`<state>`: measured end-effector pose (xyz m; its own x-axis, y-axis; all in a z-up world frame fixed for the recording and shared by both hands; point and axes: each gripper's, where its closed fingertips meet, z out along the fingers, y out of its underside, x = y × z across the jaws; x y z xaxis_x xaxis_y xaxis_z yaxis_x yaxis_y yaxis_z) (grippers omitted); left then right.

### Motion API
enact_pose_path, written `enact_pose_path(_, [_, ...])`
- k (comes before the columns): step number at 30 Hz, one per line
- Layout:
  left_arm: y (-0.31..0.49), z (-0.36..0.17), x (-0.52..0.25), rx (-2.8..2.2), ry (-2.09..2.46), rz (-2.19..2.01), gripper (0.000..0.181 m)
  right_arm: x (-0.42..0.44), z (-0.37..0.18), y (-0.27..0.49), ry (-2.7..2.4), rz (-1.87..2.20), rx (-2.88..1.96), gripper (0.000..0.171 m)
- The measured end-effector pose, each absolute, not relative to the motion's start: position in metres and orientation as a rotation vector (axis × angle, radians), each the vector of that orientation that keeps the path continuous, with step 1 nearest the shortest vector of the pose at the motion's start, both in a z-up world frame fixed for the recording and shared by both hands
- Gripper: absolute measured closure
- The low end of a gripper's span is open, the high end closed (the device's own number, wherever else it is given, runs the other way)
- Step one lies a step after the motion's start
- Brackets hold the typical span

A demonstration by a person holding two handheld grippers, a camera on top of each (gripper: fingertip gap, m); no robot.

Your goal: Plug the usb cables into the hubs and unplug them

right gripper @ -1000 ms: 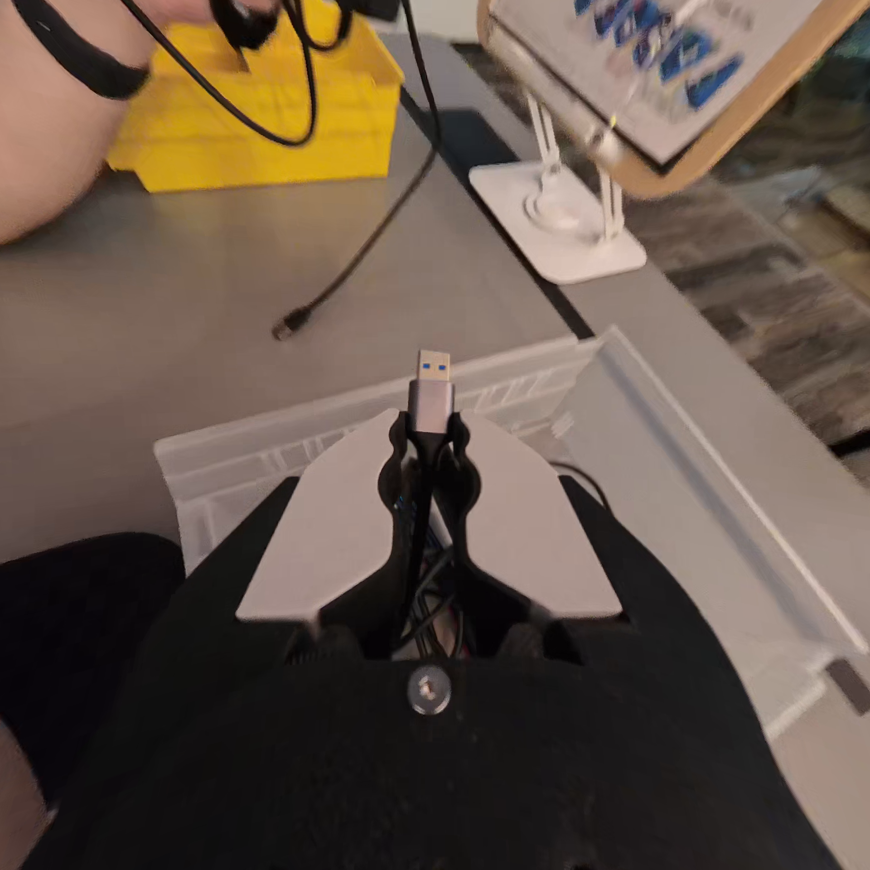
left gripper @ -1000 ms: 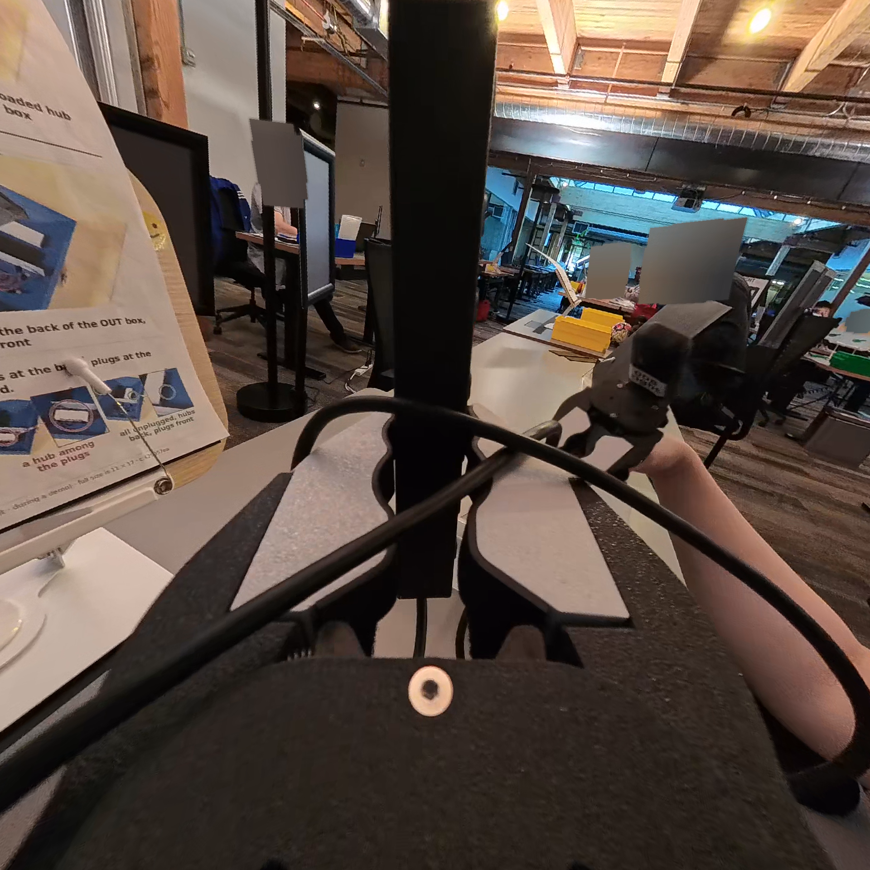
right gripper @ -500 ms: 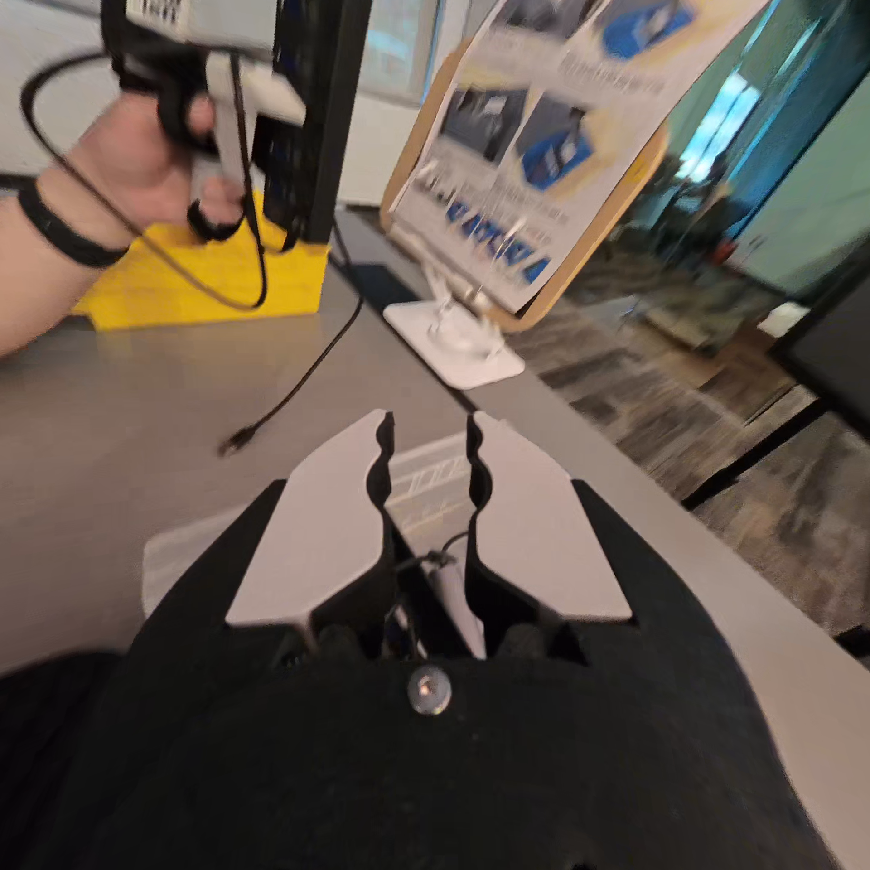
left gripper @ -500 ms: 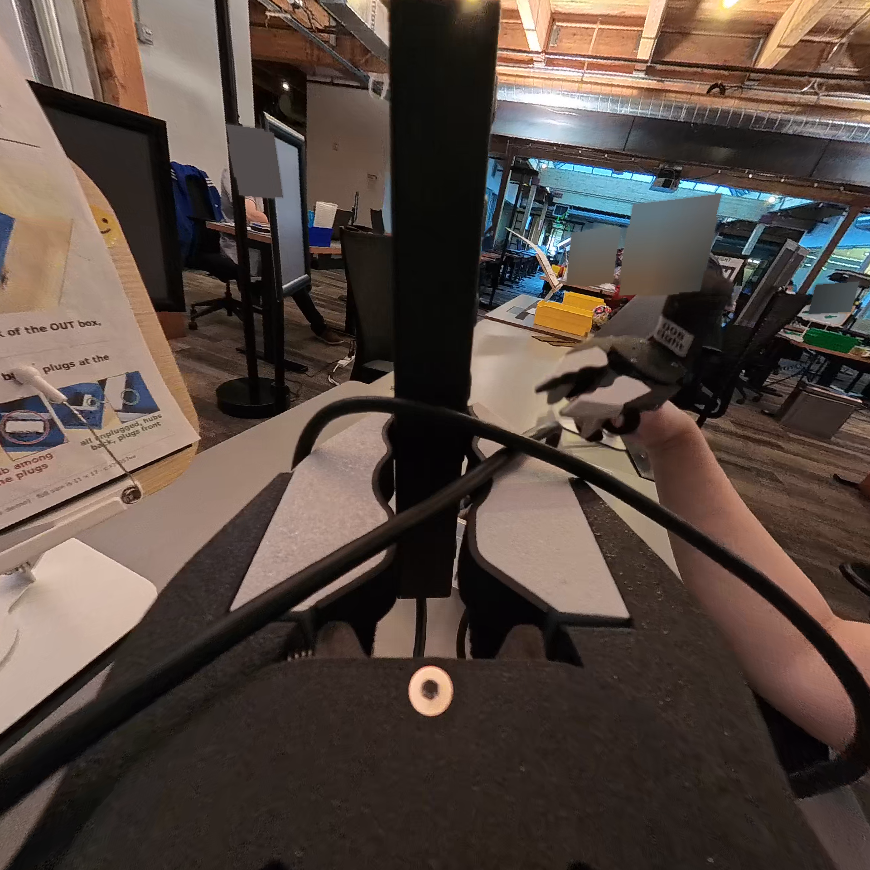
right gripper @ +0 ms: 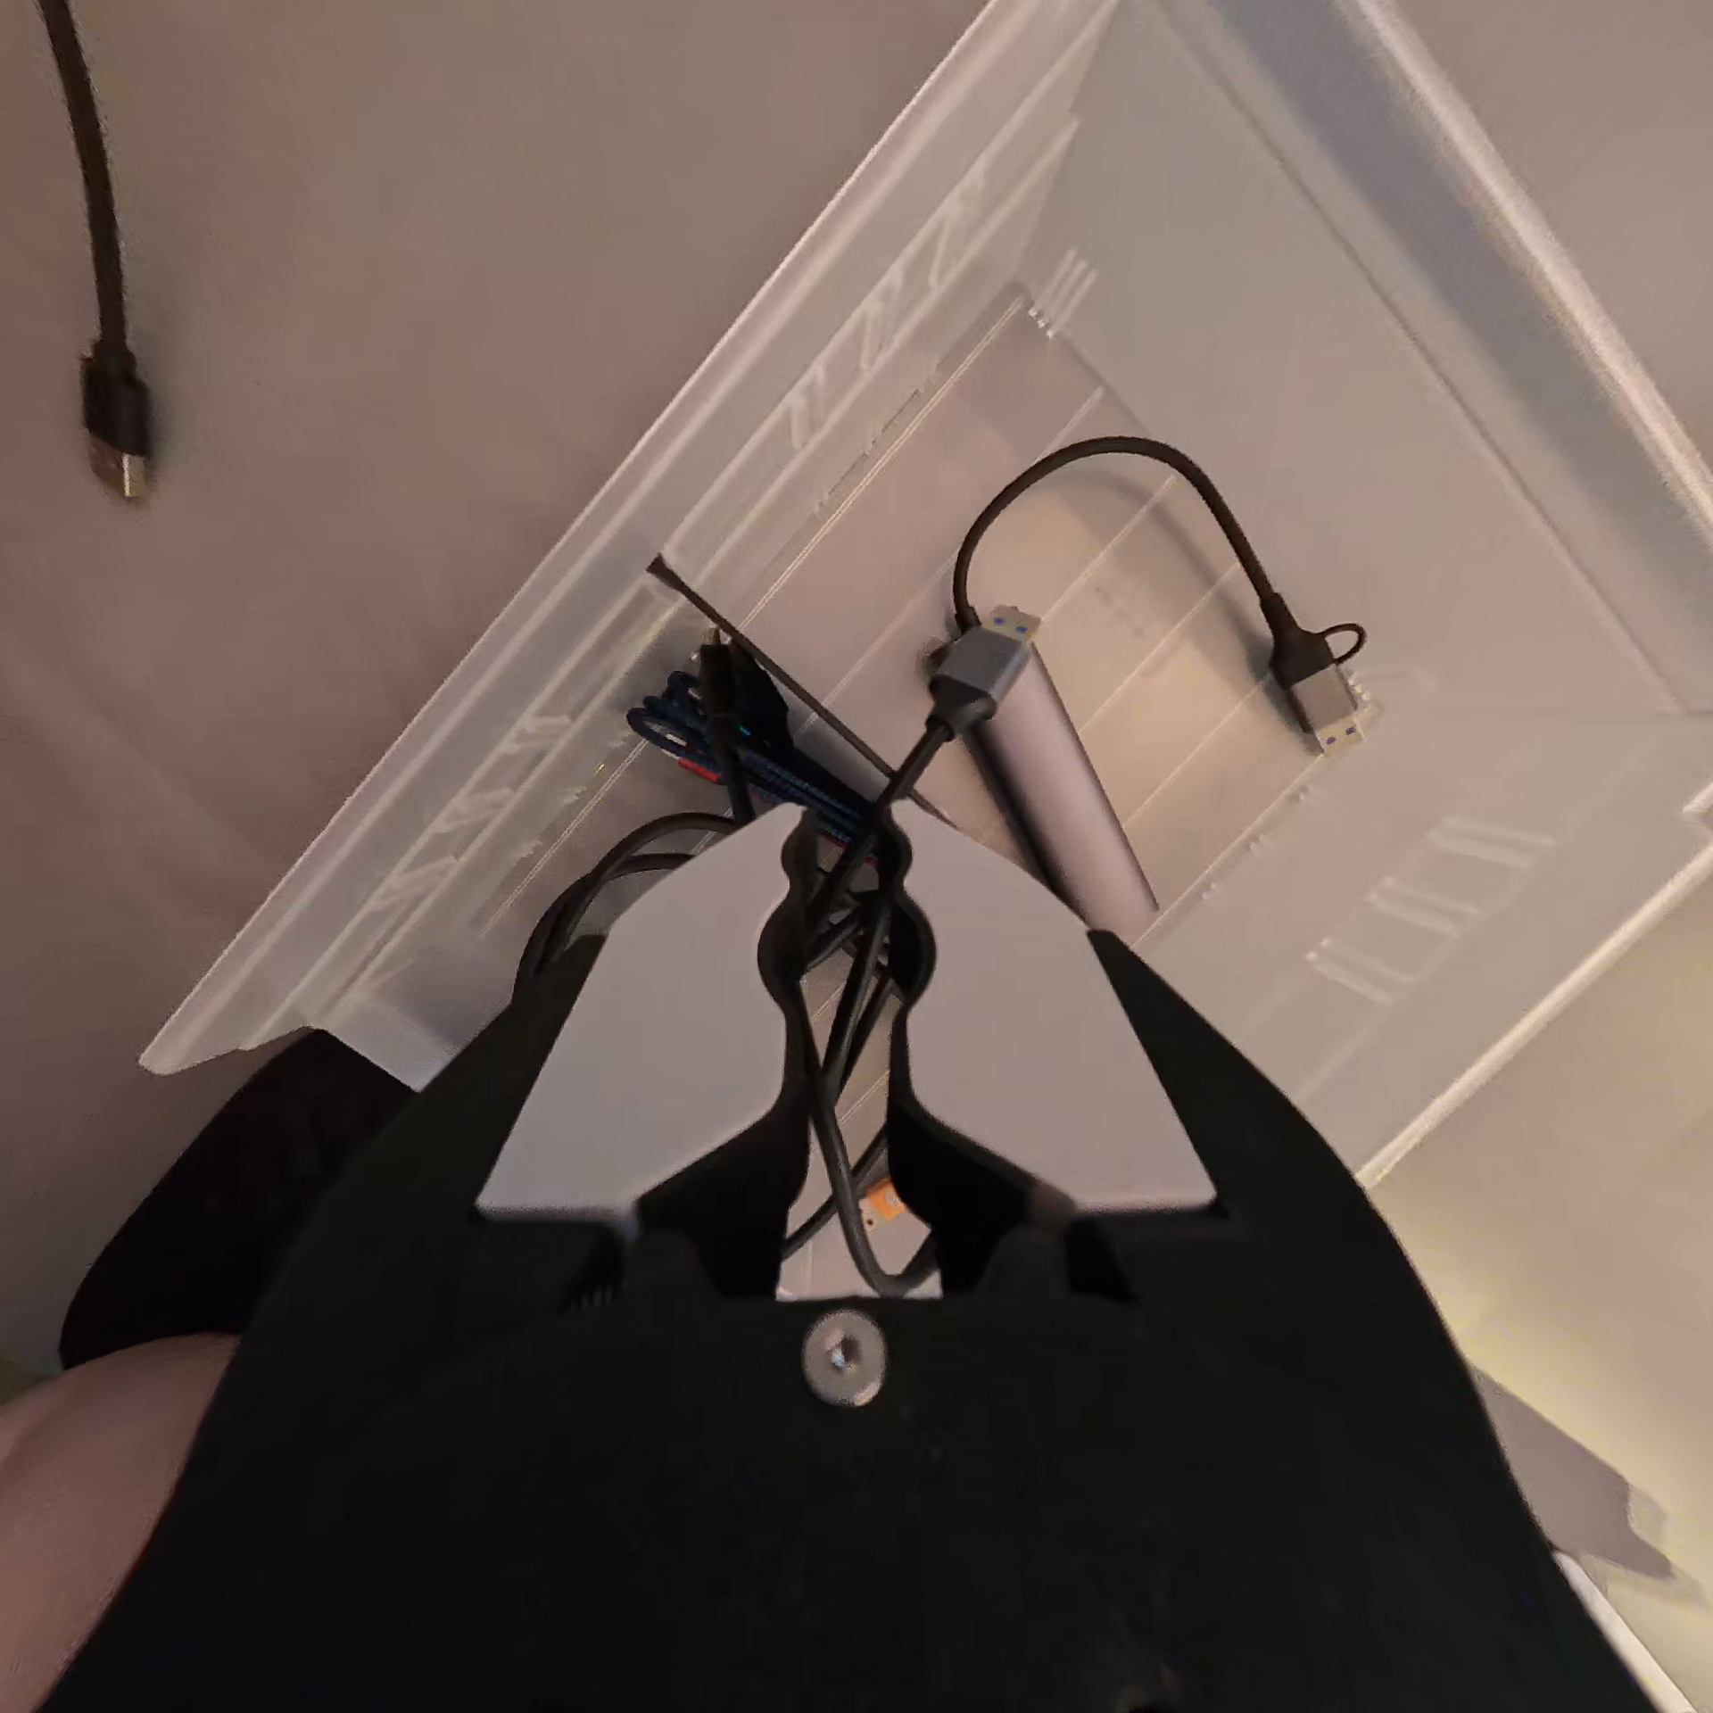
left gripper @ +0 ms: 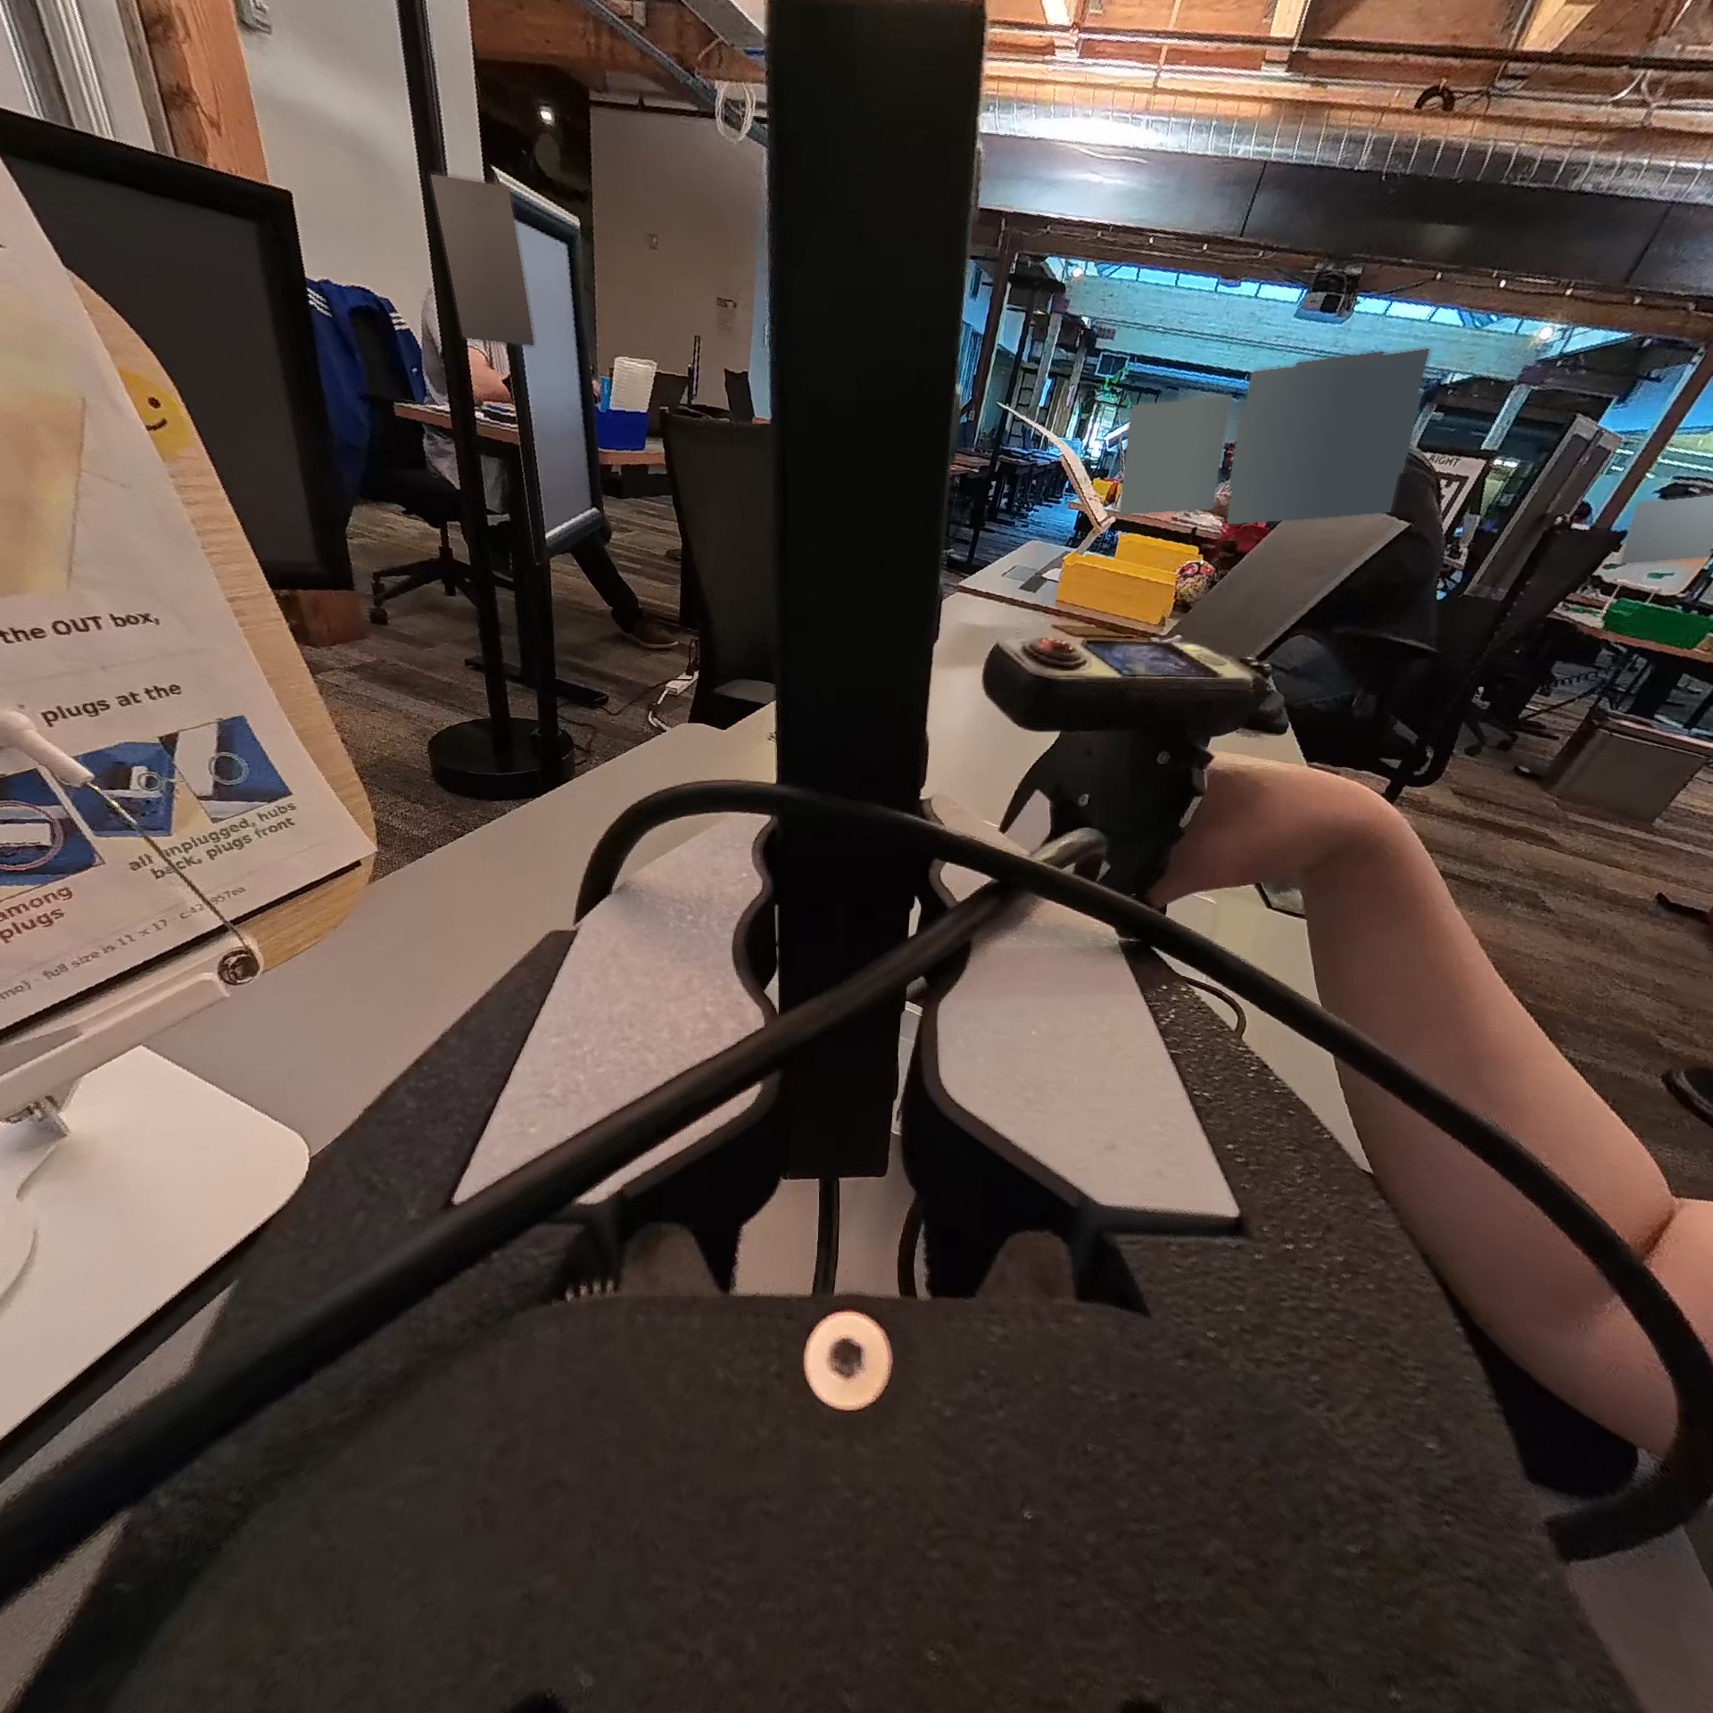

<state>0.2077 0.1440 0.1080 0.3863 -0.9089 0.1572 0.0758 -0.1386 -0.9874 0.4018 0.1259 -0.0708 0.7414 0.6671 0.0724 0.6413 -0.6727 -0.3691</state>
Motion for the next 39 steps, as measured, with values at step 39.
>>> enact_pose_path(39, [0.136,0.105,0.215,-1.453,0.873,-1.011,0.157,0.422,-0.042,0.108,-0.987,0.278,-2.431,0.145])
